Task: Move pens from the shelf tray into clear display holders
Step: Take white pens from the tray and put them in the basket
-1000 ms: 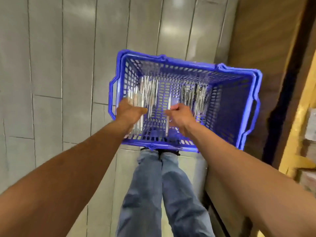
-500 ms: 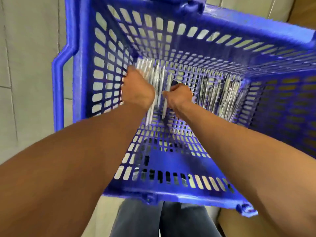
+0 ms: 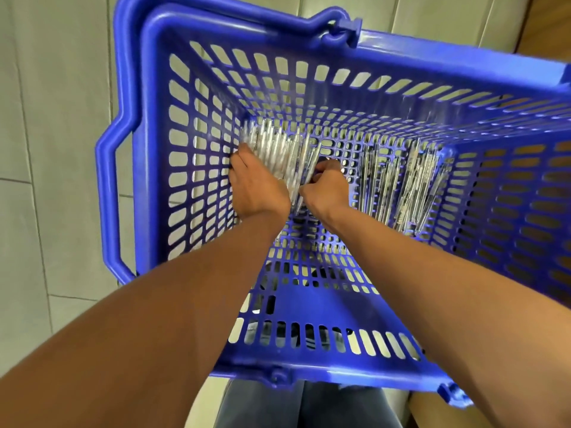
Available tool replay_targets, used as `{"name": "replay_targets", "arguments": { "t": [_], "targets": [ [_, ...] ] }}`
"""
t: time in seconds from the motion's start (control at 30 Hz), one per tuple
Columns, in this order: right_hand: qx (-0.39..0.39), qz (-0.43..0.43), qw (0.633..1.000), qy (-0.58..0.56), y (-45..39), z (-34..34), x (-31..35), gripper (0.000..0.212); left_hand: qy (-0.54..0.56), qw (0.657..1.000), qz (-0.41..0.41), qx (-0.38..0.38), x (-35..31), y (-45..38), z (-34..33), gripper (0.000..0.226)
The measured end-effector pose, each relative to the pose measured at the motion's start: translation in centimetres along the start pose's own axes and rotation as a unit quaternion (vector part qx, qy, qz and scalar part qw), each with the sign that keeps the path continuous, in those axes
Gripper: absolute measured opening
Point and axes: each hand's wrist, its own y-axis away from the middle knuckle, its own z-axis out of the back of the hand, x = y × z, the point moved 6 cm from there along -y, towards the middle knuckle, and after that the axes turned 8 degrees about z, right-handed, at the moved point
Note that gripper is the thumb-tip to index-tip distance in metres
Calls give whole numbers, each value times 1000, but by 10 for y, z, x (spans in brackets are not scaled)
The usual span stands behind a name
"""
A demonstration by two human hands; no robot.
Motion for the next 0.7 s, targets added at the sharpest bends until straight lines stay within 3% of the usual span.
{"name": "replay_targets", "arguments": {
  "t": [0.13,0.27,0.47,0.7],
  "targets": [
    [3,5,1000,-25,1,1,-5,58,-7,1000,-29,-4,3,6,-2,93],
    [15,-8,999,-33,3,5,-10,67,11,999,-42,3,8,9,1,79],
    [53,-44,994,-83,20,17,-14,43,33,998,-45,39,15,17,15,49],
    [90,-58,977,-182,72,57,11,22,99,984,-50,143,10,39,68,38]
  ]
}}
